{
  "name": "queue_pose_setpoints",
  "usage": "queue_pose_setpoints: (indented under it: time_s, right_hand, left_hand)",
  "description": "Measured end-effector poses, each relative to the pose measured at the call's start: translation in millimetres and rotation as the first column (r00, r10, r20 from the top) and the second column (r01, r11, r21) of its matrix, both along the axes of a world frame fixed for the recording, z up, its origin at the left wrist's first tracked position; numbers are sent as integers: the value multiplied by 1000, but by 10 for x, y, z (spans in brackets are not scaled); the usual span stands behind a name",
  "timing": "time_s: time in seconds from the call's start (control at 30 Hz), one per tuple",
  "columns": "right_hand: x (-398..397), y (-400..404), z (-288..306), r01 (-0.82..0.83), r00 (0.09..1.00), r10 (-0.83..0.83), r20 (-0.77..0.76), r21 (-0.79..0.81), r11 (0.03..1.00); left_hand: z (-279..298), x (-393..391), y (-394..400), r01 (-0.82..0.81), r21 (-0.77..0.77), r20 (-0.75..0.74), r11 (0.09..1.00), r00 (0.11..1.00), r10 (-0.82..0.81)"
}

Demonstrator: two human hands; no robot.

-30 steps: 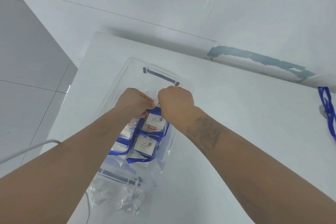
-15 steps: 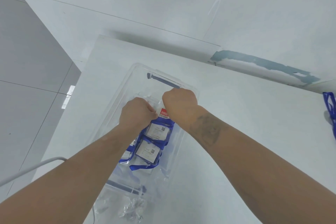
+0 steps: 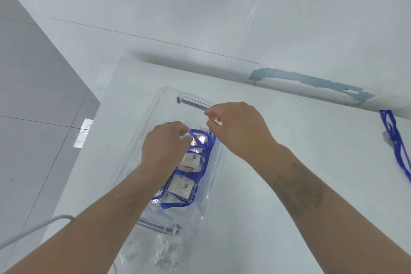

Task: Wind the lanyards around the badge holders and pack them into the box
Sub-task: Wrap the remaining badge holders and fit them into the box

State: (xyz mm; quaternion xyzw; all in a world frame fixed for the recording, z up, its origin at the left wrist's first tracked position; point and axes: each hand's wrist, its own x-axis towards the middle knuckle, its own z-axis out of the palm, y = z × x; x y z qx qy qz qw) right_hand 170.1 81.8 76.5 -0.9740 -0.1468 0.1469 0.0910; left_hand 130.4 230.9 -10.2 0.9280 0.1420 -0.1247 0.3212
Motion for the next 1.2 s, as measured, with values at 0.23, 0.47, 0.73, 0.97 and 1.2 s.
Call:
queue_pose_setpoints:
  time_s: [0.23,0.47,0.73,0.97,1.2]
  right_hand:
    - [-418,-317,48,144,943,-229,240,325,935]
    - [-684,-583,110,124,848,-280,450,345,930]
    - [-854,-654,197,121,827,-293,480,358,926]
    - [-1032,-781,310,135,779,-330,533,371,919]
    - [-1272,-1135,461,219,699,-432,570,404,888]
  left_hand:
    - [348,-186,4,19,-30,416,999,909,-5]
    - [718,-232,-114,74,92,647,993,753,-117]
    - [957,-303,-176,136,120,645,983,742,-181]
    - [1227,-320,-456,234,135,697,963,669,-260]
    - [1453,-346,-860,342,91,765,935,577,-286]
